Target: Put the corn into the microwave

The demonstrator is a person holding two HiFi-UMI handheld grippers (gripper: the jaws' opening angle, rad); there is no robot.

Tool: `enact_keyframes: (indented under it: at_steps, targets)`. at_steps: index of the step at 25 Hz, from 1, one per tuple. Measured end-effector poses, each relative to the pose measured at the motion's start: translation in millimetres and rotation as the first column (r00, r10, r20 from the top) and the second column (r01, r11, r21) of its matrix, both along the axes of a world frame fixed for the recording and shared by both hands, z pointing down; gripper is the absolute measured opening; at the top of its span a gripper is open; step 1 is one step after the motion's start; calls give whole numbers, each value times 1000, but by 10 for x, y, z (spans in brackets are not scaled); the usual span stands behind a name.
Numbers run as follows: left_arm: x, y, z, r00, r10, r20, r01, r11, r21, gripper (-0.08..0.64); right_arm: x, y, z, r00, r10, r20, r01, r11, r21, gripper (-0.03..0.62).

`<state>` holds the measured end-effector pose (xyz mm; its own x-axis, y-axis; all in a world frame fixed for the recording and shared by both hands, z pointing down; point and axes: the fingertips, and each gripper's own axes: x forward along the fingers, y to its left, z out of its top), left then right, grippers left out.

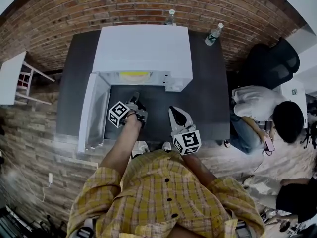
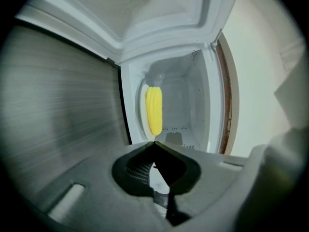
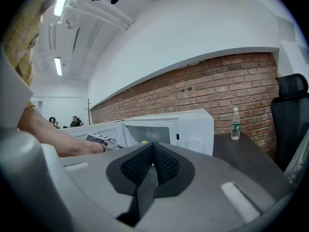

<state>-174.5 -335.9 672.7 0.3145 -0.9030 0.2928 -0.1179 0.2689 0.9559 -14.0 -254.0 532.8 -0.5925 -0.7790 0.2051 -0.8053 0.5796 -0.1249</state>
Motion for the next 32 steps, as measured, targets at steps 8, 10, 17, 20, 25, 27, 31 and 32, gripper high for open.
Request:
enact_keyframes:
  at_steps: [8, 10, 17, 20, 25, 27, 31, 32]
  targets:
    - [81, 228, -291, 996, 28, 82, -36, 994, 102, -3, 32, 163, -29, 1000, -21, 9, 21, 1000, -1, 2]
    - [122, 291, -373, 991, 53, 126, -69, 989, 129, -3, 47, 206, -46, 1000, -22, 13, 22, 1000, 0, 2]
    - [330, 513, -674, 942, 143, 303, -212, 955, 208, -3, 97, 309, -60, 999, -24, 33, 25, 1000, -7, 2]
    - [402, 627, -778, 905, 167, 391, -272, 935, 230, -3, 100, 341, -54, 999, -21, 46, 22, 1000, -10, 0]
    - [459, 823, -901, 825, 175, 537, -336, 916, 218, -3, 118, 385, -73, 998, -22, 52, 22, 1000, -6, 0]
    - [489, 889, -999, 790, 168, 589, -361, 905, 226, -4, 118, 397, -79, 999, -21, 50, 21, 1000, -2, 0]
    - [601, 1019, -1158, 729, 164, 665, -423, 872, 248, -3, 128, 425, -97, 998, -19, 55, 19, 1000, -3, 0]
    - [638, 1049, -1193, 710, 165, 684, -441, 862, 250, -3, 130, 430, -95, 998, -20, 52, 20, 1000, -2, 0]
